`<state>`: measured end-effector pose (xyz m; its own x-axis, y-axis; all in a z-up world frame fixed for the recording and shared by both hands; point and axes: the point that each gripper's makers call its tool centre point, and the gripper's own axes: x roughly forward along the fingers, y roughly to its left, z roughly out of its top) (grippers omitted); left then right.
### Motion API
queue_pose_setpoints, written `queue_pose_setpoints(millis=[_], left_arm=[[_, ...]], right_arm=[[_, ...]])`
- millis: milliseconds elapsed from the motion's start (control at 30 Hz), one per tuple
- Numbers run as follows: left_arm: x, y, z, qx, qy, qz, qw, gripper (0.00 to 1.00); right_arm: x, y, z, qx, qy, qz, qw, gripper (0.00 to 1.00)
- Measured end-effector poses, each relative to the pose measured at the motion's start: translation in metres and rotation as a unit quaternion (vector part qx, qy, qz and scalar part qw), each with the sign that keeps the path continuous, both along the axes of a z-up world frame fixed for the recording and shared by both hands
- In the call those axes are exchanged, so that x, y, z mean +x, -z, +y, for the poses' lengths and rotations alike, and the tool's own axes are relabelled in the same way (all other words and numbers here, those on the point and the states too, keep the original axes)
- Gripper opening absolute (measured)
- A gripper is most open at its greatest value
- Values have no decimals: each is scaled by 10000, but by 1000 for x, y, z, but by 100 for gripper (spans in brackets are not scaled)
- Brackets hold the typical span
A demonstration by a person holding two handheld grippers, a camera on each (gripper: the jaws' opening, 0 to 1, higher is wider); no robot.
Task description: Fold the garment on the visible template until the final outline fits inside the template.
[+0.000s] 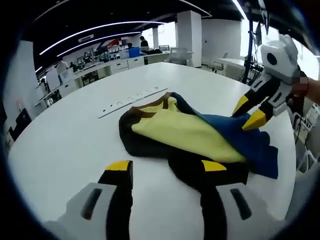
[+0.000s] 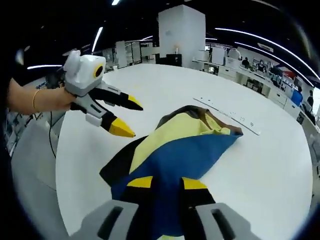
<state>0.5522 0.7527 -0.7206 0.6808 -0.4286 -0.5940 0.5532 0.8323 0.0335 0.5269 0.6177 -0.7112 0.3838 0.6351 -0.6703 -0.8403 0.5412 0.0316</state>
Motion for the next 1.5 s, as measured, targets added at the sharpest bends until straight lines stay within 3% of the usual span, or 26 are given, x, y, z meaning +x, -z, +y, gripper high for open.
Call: queue_pose_setpoints(millis=[200,333,500,667,933,1067,1200,1367,1500], left_arm=[[1,10,-9,69,60,-46,9999,35],[2,19,-13,224,143,-71,9996,29],[1,32,-15,345,140,96,9993,23],[-2,40,-12,470,128,265,9985,7],[-3,46,-13,579,151,302,9978,1],[-1,43,-5,713,51,241,9971,0],[-4,32,-1,623,38,146,9979,0],[-9,22,11,829,87,53,9965,0],[-9,11,26,798,-66,-14,9968,0]], right_arm=[[-2,0,-2,108,33,62,9999,0],[-3,2,-3,134,-1,92,9999,0],[-4,1,-4,175,-45,61,9998,0],[-4,-2,-3,199,-147,-84,9997,0],[-6,-8,-1,483,-233,-147,9985,0],[-2,-14,-4,527,-217,-212,9982,0],[4,-29,-4,944,-25,-234,9953,0],[10,-38,-10,960,51,-395,9946,0],[17,-46,-16,1041,186,-426,9935,0]])
